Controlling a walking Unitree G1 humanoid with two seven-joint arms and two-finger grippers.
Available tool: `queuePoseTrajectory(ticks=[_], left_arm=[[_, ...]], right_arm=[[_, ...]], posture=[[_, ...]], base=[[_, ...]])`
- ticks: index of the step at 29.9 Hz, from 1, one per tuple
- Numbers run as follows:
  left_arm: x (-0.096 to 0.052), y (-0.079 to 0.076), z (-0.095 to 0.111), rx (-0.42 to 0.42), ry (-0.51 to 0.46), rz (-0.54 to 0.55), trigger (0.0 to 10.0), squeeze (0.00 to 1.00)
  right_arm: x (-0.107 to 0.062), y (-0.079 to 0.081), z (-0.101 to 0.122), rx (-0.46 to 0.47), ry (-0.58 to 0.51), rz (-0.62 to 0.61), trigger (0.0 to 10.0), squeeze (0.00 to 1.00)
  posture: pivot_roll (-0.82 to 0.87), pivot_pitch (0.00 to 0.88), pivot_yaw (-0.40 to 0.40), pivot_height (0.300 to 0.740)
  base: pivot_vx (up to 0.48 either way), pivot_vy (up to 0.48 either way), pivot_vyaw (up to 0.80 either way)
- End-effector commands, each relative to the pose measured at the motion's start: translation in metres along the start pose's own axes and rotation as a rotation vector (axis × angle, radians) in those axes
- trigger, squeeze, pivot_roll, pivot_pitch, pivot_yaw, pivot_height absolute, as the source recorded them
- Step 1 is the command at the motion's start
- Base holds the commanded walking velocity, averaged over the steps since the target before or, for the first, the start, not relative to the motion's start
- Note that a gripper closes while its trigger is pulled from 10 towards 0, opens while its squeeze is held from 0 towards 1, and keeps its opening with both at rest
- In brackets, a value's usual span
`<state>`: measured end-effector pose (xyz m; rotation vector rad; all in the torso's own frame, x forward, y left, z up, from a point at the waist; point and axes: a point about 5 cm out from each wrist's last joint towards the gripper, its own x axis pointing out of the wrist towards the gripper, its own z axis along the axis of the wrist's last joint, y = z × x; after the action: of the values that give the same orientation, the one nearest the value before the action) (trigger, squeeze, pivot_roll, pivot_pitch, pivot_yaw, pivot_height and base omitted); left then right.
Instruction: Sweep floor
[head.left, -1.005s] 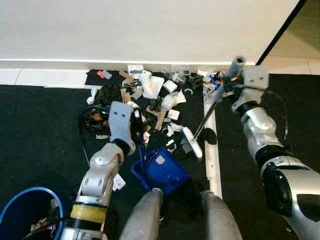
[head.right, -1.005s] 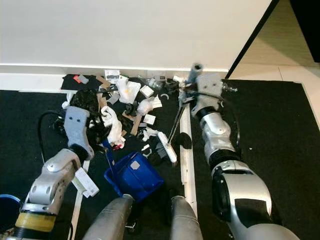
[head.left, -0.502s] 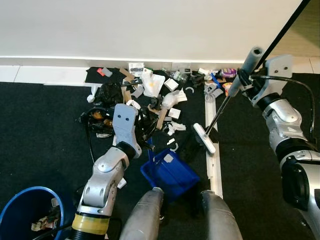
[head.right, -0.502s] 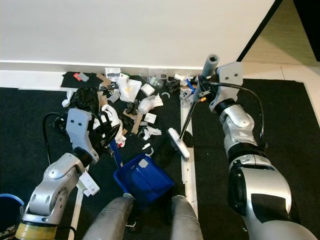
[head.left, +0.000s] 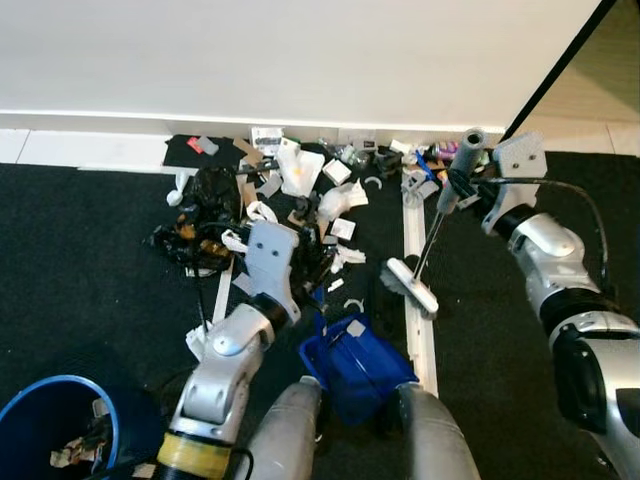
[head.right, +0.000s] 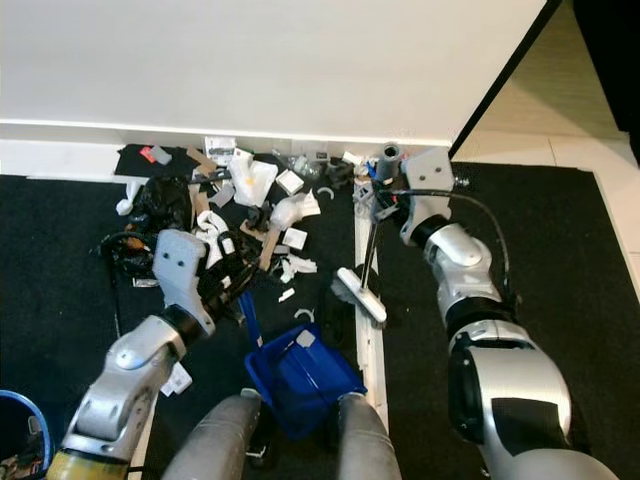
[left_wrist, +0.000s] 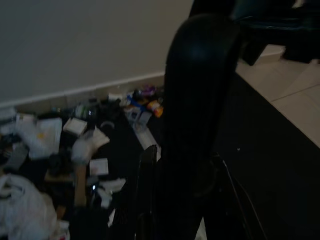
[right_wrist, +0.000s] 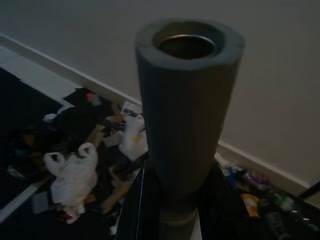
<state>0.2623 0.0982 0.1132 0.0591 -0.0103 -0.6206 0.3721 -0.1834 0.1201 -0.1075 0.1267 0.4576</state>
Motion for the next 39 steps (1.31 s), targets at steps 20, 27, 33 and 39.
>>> queuePoseTrajectory(ticks=[20,27,33,39], left_arm=[[0.017,-0.011,-0.001,0.371,-0.026,0.090,10.0,0.00],[0.016,-0.009,-0.012,0.314,-0.011,0.132,10.0,0.00],[0.016,-0.005,-0.012,0.310,-0.011,0.149,10.0,0.00],[0.012,0.006,-0.012,0.303,-0.003,0.180,10.0,0.00]], right_arm=[[0.023,0.121,-0.023,0.540,-0.116,0.537,10.0,0.00],[0.026,0.122,-0.012,0.723,-0.223,0.550,10.0,0.00],[0.028,0.154,0.001,0.890,-0.327,0.722,10.0,0.00],[0.026,0.140,0.020,0.739,-0.404,0.738,10.0,0.00]], posture=[[0.12,0.282,-0.037,0.740],[0.10,0.284,-0.031,0.740],[0.11,0.284,-0.027,0.740],[0.11,0.285,-0.031,0.740]], base=[[0.000,0.000,0.00],[0.000,0.000,0.00],[0.000,0.000,0.00],[0.000,0.000,0.00]])
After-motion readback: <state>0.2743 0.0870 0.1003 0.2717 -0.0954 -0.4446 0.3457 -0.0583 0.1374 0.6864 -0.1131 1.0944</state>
